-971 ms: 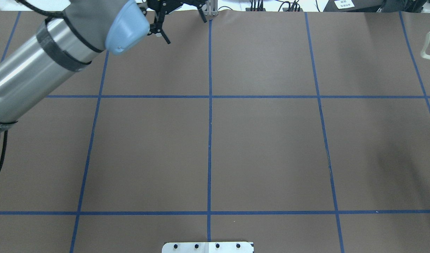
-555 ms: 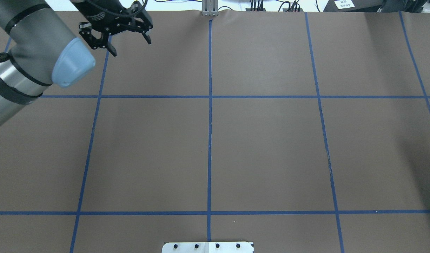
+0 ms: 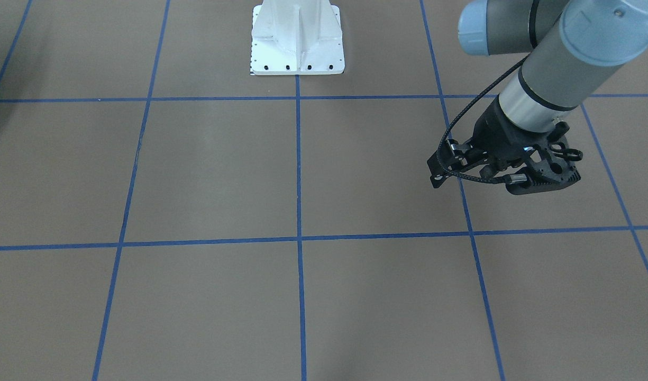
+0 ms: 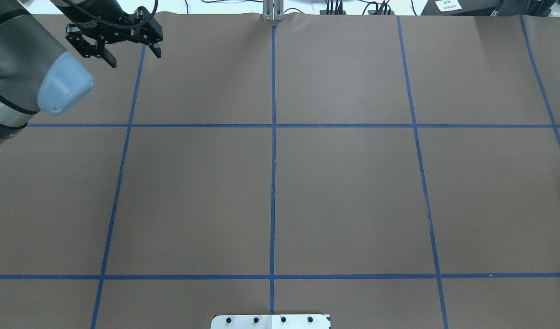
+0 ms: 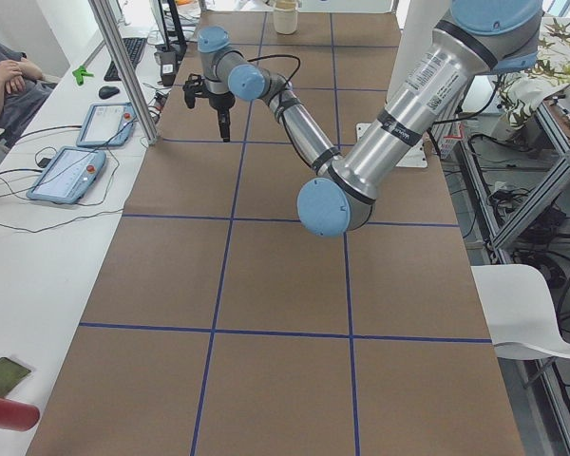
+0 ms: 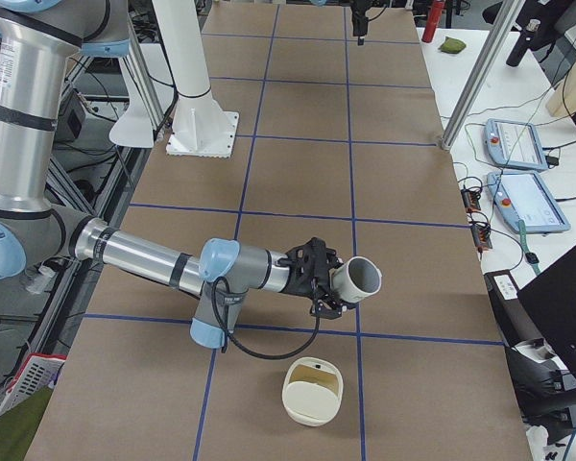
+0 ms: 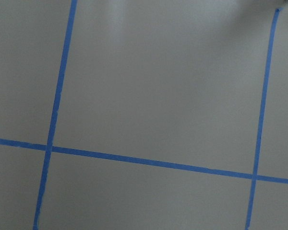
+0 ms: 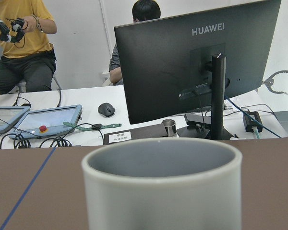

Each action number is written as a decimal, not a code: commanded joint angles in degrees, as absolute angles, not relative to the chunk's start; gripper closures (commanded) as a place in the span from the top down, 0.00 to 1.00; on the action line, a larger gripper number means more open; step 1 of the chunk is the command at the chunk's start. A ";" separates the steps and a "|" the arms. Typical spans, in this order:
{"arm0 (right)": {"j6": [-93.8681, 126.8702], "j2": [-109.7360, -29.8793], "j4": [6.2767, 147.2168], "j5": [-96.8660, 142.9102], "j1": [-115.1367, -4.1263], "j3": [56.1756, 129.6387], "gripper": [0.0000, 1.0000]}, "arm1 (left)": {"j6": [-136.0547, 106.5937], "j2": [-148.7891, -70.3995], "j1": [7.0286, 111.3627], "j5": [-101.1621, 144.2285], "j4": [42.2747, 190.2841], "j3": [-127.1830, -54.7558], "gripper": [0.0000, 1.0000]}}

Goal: Left arm hands cup to right arm to dump lemon

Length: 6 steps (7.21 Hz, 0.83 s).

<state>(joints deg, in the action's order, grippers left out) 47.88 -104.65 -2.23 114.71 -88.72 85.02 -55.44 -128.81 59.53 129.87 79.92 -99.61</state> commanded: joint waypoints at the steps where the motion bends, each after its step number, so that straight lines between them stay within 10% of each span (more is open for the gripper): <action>1: 61.89 -104.59 -13.49 116.80 -88.95 78.86 0.00 | -55.37 -128.76 59.41 128.94 79.89 -100.02 1.00; 6: 80.27 -103.62 -22.41 120.58 -88.86 72.33 0.00 | -55.37 -128.76 58.71 127.53 79.54 -100.63 1.00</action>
<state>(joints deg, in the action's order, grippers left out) 74.19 -103.71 -21.99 119.45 -88.86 72.61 -55.37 -128.76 58.81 127.81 79.66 -100.56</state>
